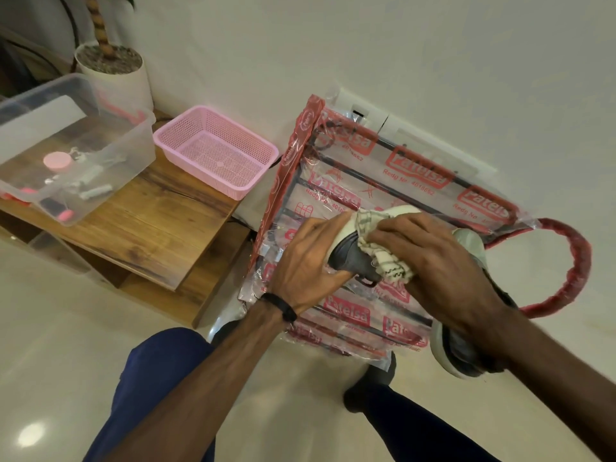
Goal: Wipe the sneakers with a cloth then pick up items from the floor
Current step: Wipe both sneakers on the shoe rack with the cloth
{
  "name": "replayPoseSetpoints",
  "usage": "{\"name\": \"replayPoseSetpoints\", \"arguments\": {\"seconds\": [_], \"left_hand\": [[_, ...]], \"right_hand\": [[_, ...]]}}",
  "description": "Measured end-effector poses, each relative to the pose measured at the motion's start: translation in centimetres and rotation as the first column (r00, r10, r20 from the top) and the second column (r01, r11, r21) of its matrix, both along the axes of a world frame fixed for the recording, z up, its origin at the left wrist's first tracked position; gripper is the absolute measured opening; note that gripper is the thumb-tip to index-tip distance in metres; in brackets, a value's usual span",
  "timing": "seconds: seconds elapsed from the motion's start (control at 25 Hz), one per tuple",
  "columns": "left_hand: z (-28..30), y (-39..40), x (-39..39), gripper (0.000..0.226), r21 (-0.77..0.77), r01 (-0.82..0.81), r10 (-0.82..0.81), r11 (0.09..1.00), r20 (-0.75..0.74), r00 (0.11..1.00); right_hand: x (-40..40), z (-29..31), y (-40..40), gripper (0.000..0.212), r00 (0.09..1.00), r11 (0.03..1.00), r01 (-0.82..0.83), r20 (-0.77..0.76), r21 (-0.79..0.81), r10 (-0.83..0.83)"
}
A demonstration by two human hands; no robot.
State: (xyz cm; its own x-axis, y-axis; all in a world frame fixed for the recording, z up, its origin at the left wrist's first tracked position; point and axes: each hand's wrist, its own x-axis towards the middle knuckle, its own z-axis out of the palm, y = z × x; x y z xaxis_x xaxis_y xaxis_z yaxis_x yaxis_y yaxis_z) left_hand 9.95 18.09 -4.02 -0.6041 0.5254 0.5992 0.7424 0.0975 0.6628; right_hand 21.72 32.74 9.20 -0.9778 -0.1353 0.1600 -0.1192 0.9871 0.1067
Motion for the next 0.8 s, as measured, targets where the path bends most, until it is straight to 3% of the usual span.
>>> {"name": "replayPoseSetpoints", "arguments": {"seconds": [0.16,0.36,0.56,0.64,0.8], "left_hand": [[-0.4,0.0,0.0,0.078,-0.02,0.009,-0.009,1.0,-0.019,1.0],[-0.1,0.1,-0.1,0.075,0.003,0.0,0.0,1.0,0.026,1.0],[-0.6,0.1,0.0,0.079,-0.03,0.003,-0.003,1.0,0.001,1.0],[-0.3,0.4,0.0,0.078,-0.011,-0.006,0.006,1.0,0.029,1.0],[-0.2,0.1,-0.1,0.078,-0.02,-0.026,0.028,0.999,0.062,0.998]], "right_hand": [[2.6,-1.1,-1.2,0.055,0.97,0.965,-0.24,0.066,0.103,0.234],[0.6,-2.0,0.5,0.044,0.998,0.987,0.051,-0.026,-0.15,-0.055],[2.2,-1.9,0.1,0.045,0.985,0.979,-0.167,0.028,-0.116,0.171],[1.6,-2.1,0.8,0.043,0.995,0.982,-0.095,-0.015,-0.163,0.094],[0.8,-3.8,0.7,0.039,0.984,0.9,0.053,-0.132,-0.432,-0.122]]}}
